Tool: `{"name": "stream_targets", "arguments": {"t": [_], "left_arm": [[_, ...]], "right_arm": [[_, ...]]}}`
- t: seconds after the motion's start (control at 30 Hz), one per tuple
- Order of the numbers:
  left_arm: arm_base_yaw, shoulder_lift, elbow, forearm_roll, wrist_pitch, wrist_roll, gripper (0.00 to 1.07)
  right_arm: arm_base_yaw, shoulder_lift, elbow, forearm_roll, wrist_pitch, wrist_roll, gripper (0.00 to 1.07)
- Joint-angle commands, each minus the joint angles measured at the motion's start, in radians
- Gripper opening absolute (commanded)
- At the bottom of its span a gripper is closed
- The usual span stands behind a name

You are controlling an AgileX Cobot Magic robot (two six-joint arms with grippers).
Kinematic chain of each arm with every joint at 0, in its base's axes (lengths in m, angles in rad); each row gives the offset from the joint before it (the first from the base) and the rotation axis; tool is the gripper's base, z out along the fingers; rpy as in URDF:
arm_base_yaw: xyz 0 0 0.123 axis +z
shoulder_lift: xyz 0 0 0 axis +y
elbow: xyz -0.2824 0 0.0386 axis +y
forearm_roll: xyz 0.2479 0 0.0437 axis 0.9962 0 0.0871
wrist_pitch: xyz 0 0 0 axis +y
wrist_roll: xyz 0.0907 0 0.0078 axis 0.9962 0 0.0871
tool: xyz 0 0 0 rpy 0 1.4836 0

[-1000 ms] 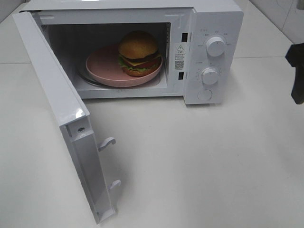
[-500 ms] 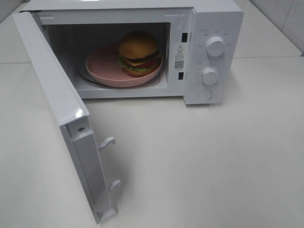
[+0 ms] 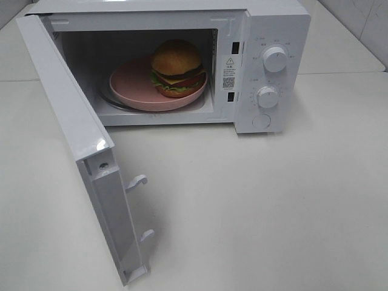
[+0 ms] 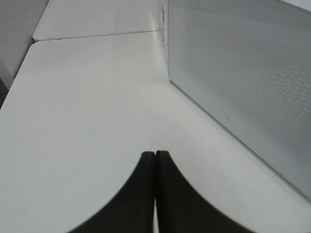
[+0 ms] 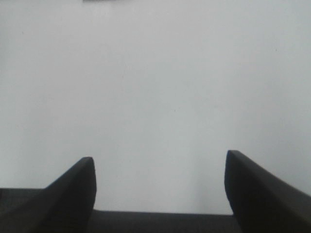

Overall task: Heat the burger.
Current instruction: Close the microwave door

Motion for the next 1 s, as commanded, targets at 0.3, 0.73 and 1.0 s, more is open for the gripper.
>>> {"name": "stream_targets", "arguments": {"t": [0.3, 0.73, 1.0], "left_arm": [[0.002, -0.020, 0.002, -0.004, -0.005, 0.000, 0.00], [0.002, -0.017, 0.002, -0.004, -0.005, 0.000, 0.00], [0.002, -0.017, 0.002, -0.011, -0.005, 0.000, 0.00]], "right_arm": [[-0.006, -0.331, 0.004, 0.005, -0.013, -0.029, 0.71], [-0.006, -0.321, 0.004, 0.006, -0.013, -0.031, 0.71], [-0.006, -0.321, 0.009, 0.005, -0.010, -0.036, 0.71]]}}
